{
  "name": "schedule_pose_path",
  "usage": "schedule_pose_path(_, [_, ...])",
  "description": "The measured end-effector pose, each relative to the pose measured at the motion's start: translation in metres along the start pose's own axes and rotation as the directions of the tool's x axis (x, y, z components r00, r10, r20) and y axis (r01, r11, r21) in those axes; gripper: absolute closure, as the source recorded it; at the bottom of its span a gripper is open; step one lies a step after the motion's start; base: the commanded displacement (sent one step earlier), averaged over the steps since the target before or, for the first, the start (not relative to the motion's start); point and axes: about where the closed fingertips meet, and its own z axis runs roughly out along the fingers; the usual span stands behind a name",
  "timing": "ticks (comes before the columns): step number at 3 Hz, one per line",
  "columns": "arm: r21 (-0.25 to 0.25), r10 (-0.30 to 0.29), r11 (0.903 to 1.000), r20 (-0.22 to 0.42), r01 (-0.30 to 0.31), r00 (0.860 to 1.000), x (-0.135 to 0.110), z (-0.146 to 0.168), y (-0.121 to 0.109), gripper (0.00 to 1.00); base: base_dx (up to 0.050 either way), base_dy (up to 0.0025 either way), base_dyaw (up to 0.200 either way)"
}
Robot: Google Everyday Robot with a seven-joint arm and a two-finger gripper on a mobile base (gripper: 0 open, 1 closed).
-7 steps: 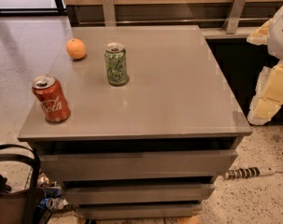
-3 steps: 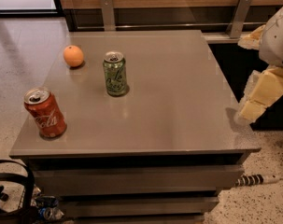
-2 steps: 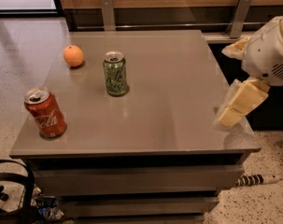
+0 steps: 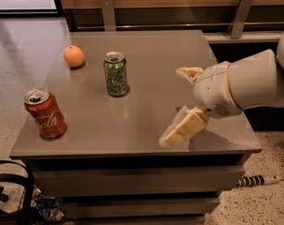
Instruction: Pick coke can
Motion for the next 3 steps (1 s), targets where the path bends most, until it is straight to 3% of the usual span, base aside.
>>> schedule_pose_path(1, [0.023,-0.031,0.9993,0.140,0.029,0.990,-0.028,0.024,0.012,0.00,0.000,0.00000,0.000])
schedule_pose_path(2, [0.021,-0.049,0.9988,0.258,0.045,0.965,-0.060,0.032,0.025,0.00,0.000,0.00000,0.000])
schedule_pose_path(3, [0.021,-0.050,0.9987,0.253,0.046,0.966,-0.059,0.032,0.025,0.00,0.000,0.00000,0.000])
